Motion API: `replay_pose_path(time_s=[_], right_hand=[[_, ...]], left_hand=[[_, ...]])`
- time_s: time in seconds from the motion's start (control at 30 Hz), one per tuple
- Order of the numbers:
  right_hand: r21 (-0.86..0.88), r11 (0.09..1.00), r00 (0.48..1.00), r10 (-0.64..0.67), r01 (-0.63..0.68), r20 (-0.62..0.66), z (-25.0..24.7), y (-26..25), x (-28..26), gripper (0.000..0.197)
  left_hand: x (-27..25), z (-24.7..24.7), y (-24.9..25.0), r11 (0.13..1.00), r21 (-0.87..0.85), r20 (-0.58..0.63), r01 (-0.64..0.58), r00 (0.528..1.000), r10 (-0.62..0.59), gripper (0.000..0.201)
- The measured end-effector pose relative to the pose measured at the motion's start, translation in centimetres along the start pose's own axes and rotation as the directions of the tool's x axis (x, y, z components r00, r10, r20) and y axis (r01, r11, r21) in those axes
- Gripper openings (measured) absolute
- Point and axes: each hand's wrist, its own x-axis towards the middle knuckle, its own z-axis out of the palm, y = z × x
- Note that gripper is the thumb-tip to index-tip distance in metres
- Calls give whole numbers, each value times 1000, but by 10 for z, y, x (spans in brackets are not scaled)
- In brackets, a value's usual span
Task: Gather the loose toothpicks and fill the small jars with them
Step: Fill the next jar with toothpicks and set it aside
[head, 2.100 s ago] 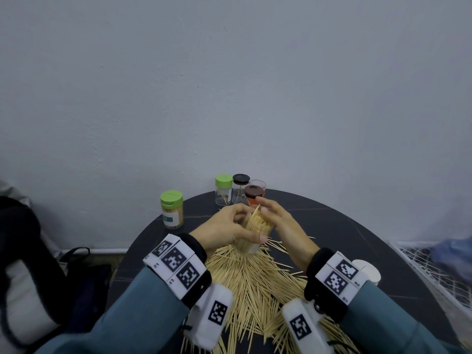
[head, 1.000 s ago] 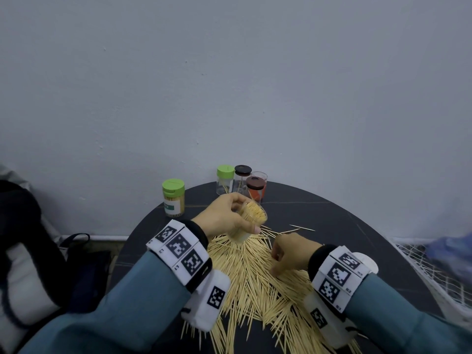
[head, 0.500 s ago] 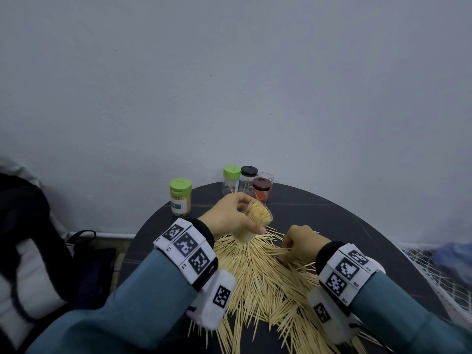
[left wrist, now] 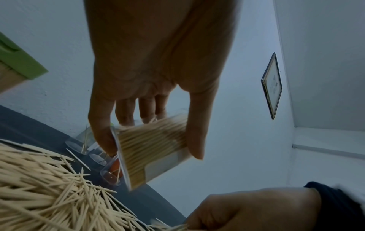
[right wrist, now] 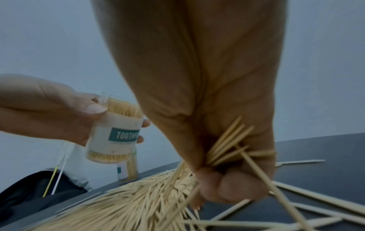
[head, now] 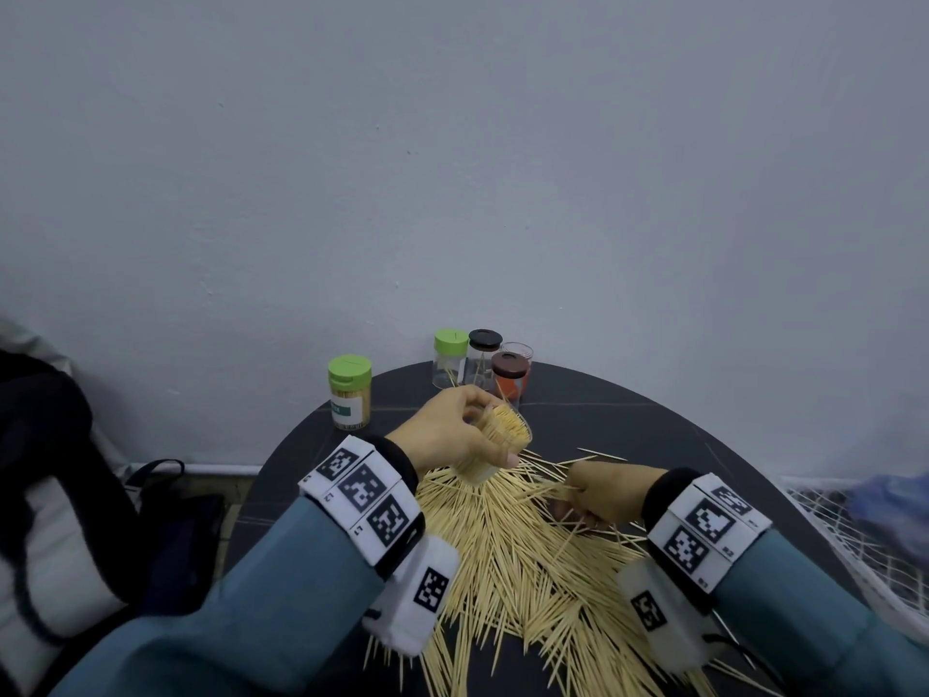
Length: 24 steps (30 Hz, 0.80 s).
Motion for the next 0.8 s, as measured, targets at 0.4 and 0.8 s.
replay_pose_path(time_s=[0.4,0.8], right_hand=[[739,600,951,-154,306,-268,-10,-1,2,24],[564,292,628,-216,773,-748,-7,-44,-9,24]], left_hand=[[2,1,-3,1000,-12,7,6,1000,-6,58],[2,6,-2,996,-92,44,-17,999,21,56]])
